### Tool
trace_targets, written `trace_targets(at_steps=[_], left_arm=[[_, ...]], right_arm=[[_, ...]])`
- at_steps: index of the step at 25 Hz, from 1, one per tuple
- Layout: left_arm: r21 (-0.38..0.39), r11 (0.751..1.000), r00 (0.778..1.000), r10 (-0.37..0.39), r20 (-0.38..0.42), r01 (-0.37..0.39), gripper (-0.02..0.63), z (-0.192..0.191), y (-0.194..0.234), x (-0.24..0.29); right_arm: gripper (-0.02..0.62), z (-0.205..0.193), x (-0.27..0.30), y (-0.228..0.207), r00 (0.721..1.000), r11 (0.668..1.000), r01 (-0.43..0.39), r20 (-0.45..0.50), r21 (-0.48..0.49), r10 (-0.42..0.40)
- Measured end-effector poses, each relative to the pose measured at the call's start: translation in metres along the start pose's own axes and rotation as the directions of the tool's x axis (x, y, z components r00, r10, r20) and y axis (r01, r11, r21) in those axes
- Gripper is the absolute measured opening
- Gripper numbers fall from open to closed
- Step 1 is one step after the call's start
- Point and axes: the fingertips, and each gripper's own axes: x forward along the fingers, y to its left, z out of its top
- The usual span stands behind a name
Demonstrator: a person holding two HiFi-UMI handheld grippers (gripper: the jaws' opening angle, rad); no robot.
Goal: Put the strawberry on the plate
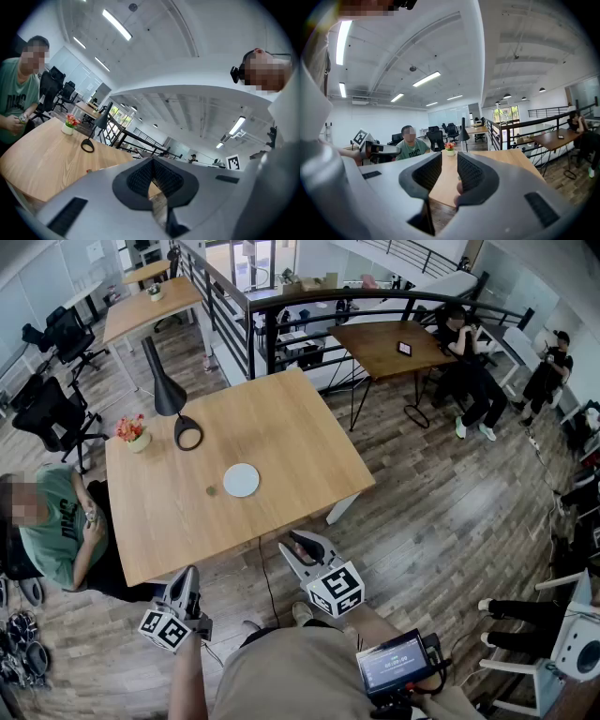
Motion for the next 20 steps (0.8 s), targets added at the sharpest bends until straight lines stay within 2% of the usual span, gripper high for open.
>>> trace_targets(at_steps=[7,11,20], left_arm=[[-0.005,1.0,1.0,-0.006,-0.014,0.006,0.003,-0.015,-0.02,0.003],[-0.003,1.0,1.0,0.012,-0.011,-0.012,0.003,-0.019,-0.027,0.007],[-0.003,0.998,0.998,0.066,0.014,-0.066,0.003,-0.035,-0.045,0.008]], right_arm=[[0.109,-0.003,-0.015,-0.007,1.0,1.0,-0.006,-0.002,0.02,0.006],[0.11,-0.001,-0.02,-0.011,0.998,0.996,-0.057,0.018,0.067,0.056],[0.11,-0.009,-0.034,-0.024,0.994,0.993,-0.113,0.003,0.042,0.113]])
